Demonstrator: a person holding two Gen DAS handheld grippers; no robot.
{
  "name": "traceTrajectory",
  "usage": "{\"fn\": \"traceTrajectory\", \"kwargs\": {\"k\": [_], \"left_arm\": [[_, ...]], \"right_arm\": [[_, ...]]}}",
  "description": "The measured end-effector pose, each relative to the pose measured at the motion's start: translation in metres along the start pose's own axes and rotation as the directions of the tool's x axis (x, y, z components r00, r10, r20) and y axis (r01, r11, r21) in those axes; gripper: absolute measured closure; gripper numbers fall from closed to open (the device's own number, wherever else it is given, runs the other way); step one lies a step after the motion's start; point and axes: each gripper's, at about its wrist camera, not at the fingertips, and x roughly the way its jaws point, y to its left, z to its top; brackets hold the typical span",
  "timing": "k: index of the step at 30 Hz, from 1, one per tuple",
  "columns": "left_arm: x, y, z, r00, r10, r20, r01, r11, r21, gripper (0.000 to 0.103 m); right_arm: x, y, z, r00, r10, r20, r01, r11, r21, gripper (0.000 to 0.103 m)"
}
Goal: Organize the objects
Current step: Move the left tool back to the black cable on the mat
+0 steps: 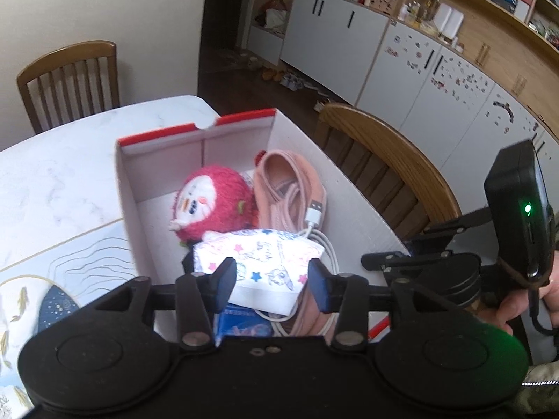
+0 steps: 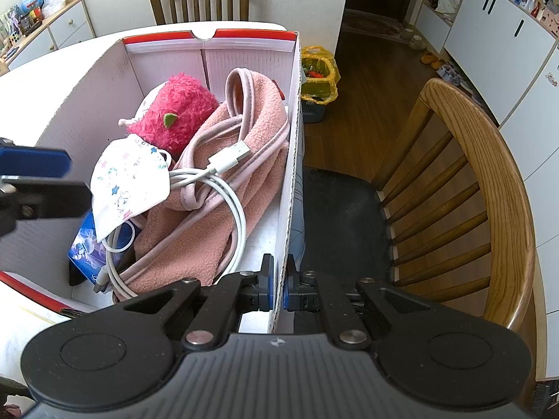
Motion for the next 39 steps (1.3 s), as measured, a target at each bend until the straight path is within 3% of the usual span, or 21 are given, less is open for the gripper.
{"fn": "traceTrajectory", "kwargs": {"k": [9, 13, 19, 24, 30, 34, 39], "left_arm": [[-0.027, 0.027, -0.002, 0.996, 0.08, 0.05, -0.077, 0.995, -0.062, 0.039], [-0.039, 0.044, -0.008, 0.991, 0.124, 0.06, -0.118, 0.988, -0.095, 0.022], [-0.056, 0.075, -0.017, 0.973, 0.219, 0.071, -0.205, 0.966, -0.16, 0.005], [-0.063, 0.106, -0.026, 0.942, 0.335, 0.037, -0.319, 0.923, -0.216, 0.002], [-0.061, 0.146, -0.045, 0.908, 0.417, -0.036, -0.41, 0.869, -0.278, 0.002], [-0.053, 0.167, -0.062, 0.892, 0.441, -0.101, -0.45, 0.839, -0.307, 0.002], [-0.04, 0.183, -0.082, 0.882, 0.441, -0.167, -0.472, 0.822, -0.318, 0.003]], "right_arm": [[0.0, 0.0, 0.0, 1.0, 0.0, 0.0, 0.0, 1.0, 0.0, 0.098], [0.0, 0.0, 0.0, 1.0, -0.001, 0.0, 0.001, 1.0, 0.0, 0.098], [0.0, 0.0, 0.0, 1.0, -0.001, 0.0, 0.001, 1.0, -0.001, 0.098], [0.0, 0.0, 0.0, 1.0, -0.001, 0.0, 0.001, 1.0, -0.001, 0.098], [0.0, -0.001, -0.001, 1.0, -0.002, -0.001, 0.002, 1.0, -0.004, 0.098], [0.0, -0.001, -0.002, 1.0, -0.004, -0.003, 0.004, 1.0, -0.007, 0.098], [-0.001, 0.0, -0.002, 1.0, -0.005, -0.003, 0.005, 1.0, -0.009, 0.098]]}}
